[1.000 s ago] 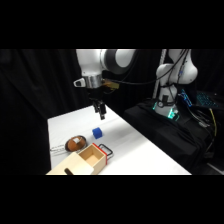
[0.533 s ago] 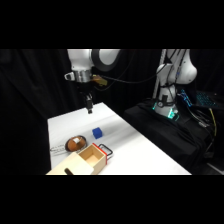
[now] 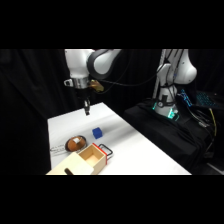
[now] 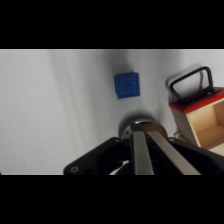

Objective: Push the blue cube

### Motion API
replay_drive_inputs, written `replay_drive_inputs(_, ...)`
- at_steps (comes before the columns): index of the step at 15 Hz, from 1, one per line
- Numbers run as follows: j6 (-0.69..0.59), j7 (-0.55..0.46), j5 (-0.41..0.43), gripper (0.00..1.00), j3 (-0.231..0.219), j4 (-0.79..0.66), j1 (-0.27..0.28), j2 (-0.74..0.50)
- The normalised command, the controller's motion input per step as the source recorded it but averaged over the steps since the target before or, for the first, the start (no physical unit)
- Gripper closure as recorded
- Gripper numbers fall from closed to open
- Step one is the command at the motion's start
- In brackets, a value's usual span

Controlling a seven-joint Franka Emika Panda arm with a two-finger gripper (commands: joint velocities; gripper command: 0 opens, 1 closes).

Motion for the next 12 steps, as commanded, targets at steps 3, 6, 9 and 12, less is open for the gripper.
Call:
replay_drive_inputs(3,0.21,-0.03,0.091,0.94,0.032,0.01,-0.070,0.15)
replay_drive_inputs(6,0.23,-0.04,0.097,0.94,0.054,-0.06,-0.063,0.09)
replay_drive_inputs(9,0.28,-0.08,0.133,0.95,0.081,-0.11,-0.087,0.10)
replay_drive_inputs(12,0.27,-0.11,0.144,0.95,0.097,-0.11,-0.106,0.10)
